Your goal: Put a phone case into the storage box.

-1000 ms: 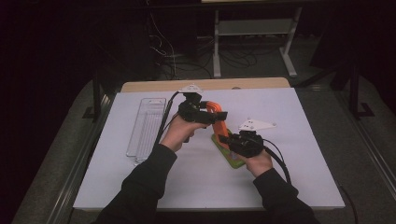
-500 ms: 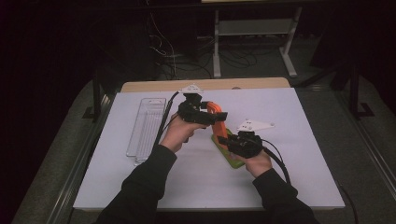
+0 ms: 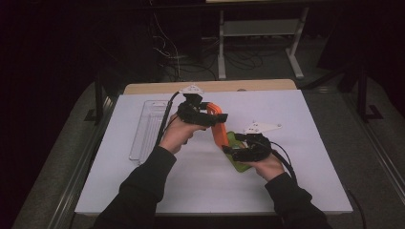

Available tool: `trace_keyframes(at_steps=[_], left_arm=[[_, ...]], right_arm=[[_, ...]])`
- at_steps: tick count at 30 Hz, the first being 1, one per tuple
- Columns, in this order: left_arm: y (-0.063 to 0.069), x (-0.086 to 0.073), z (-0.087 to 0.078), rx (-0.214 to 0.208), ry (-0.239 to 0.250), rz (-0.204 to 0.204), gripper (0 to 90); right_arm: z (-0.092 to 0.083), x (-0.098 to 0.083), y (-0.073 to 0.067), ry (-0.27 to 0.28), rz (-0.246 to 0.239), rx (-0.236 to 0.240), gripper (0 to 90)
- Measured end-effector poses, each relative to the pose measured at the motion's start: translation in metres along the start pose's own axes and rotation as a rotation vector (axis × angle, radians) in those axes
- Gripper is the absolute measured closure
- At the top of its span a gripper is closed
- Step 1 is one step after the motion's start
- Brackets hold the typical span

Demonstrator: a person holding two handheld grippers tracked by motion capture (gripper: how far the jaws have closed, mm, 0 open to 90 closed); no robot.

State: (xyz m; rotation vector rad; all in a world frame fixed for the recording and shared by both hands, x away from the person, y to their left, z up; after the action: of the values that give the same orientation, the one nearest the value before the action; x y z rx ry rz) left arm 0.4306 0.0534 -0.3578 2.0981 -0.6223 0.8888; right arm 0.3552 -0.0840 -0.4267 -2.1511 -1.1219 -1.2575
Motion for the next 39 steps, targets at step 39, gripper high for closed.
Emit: trace_keyframes(at_steps=[39], left_arm=[[-0.031, 0.041, -0.067, 0.189, 0.024, 0.020, 14.5]], right_arm=[[-0.041, -0.099, 0.010, -0.188, -0.040, 0.009, 0.0]])
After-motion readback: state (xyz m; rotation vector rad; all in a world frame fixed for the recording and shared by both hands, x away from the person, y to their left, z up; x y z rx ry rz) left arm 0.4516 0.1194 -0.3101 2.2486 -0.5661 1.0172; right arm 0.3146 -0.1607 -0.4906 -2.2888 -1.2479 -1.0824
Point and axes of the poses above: each handheld gripper's, and its own axes: z roughly forward along the jaws, x roughly out of its top, y roughly to its right, the point moved 6 cm from there along z, roughly forward along the jaws, and after that the axes turned 15 degrees about -z, right-handed, at the moved point
